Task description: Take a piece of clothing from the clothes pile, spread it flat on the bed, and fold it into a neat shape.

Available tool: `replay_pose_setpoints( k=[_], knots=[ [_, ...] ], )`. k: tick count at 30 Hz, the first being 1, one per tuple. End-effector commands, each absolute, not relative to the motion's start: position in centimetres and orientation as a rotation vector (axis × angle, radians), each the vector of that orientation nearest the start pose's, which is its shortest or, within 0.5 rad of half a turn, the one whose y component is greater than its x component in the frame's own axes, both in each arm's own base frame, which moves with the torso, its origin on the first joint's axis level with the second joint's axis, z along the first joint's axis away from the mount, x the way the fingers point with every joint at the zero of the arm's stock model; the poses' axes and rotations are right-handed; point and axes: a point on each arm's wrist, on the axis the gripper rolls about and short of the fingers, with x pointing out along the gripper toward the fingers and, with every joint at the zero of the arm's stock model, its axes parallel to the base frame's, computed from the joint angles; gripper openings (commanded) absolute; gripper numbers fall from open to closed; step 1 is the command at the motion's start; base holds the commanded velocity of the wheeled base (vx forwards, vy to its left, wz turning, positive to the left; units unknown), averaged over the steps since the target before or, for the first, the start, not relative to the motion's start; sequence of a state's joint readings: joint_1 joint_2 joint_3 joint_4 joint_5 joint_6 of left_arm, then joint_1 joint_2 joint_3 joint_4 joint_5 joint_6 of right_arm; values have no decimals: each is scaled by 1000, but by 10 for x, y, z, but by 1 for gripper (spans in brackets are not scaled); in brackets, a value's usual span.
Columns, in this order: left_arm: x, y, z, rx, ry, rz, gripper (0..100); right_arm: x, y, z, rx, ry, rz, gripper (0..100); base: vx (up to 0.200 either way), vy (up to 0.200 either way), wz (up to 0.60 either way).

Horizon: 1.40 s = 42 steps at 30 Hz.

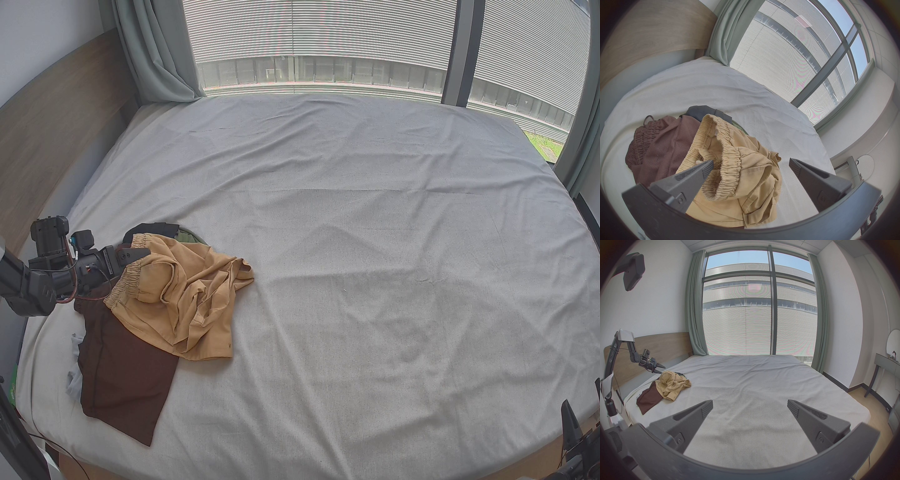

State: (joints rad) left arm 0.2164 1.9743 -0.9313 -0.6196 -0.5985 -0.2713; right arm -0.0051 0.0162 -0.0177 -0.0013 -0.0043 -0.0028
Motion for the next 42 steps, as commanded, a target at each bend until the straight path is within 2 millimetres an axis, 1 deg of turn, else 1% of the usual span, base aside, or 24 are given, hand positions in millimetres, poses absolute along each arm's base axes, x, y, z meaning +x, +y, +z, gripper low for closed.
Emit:
replay_pose_setpoints(
  k=[1,19,24,30,31,37,42],
  knots=[
    [361,62,116,-438,457,-332,100,-23,0,76,-3,-3,-9,100,0,0,0],
    [379,55,106,-436,455,-360,100,-23,0,76,-3,-3,-9,100,0,0,0],
    [380,52,105,-434,455,-367,100,-23,0,76,-3,-3,-9,100,0,0,0],
    [382,53,101,-434,457,-359,100,-23,0,76,-2,-5,-11,100,0,0,0],
    [383,54,100,-433,455,-360,0,-23,0,76,-2,-3,-11,100,0,0,0],
    [385,54,100,-433,451,-360,0,-23,0,76,-2,-5,-9,100,0,0,0],
    [383,54,101,-452,454,-366,0,-23,0,76,-2,-3,-9,100,0,0,0]
  ],
)
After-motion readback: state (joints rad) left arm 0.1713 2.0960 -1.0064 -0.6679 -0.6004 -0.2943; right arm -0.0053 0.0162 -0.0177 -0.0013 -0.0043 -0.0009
